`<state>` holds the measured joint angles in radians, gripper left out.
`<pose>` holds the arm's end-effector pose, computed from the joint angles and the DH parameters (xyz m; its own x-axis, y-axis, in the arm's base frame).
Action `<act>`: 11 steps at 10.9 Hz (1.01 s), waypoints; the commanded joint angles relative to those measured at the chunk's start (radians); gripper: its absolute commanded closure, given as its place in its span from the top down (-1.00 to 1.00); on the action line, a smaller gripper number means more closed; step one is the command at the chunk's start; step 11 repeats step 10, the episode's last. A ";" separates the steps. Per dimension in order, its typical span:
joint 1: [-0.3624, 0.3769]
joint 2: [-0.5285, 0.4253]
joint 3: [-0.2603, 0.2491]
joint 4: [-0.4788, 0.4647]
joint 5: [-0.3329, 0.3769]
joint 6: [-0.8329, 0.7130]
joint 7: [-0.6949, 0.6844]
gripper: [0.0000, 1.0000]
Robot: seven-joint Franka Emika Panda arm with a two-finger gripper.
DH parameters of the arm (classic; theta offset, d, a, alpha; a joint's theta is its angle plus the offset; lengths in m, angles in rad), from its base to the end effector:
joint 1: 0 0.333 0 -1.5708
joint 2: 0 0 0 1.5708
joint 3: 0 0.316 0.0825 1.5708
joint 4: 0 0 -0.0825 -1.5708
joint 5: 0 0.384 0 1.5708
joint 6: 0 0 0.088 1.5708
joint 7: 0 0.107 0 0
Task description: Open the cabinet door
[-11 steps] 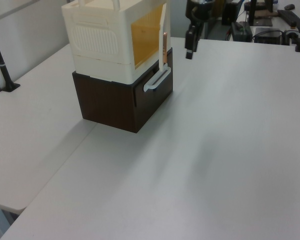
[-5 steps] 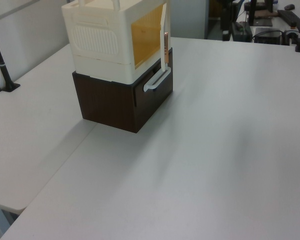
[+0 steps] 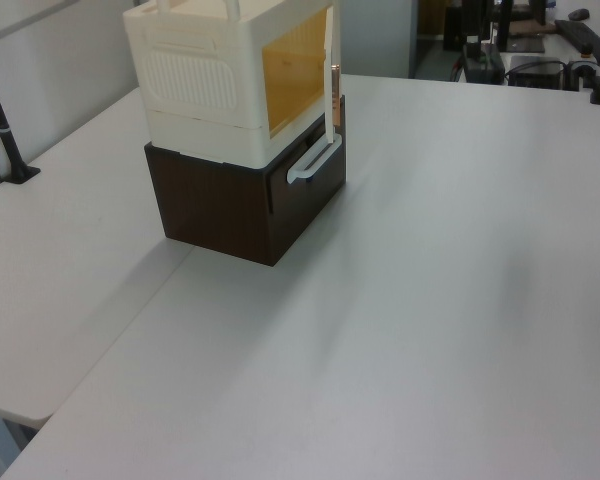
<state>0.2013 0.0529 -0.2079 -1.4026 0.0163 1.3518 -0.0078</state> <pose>0.5472 0.0021 0.6554 0.9947 0.0039 -0.1023 0.0033 -1.0000 -0.0061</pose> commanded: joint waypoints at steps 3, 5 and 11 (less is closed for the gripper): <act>-0.046 -0.021 0.009 -0.022 -0.009 0.064 0.048 1.00; -0.043 -0.009 0.008 -0.022 -0.007 0.131 0.055 1.00; -0.046 -0.010 0.009 -0.022 -0.003 0.147 0.055 1.00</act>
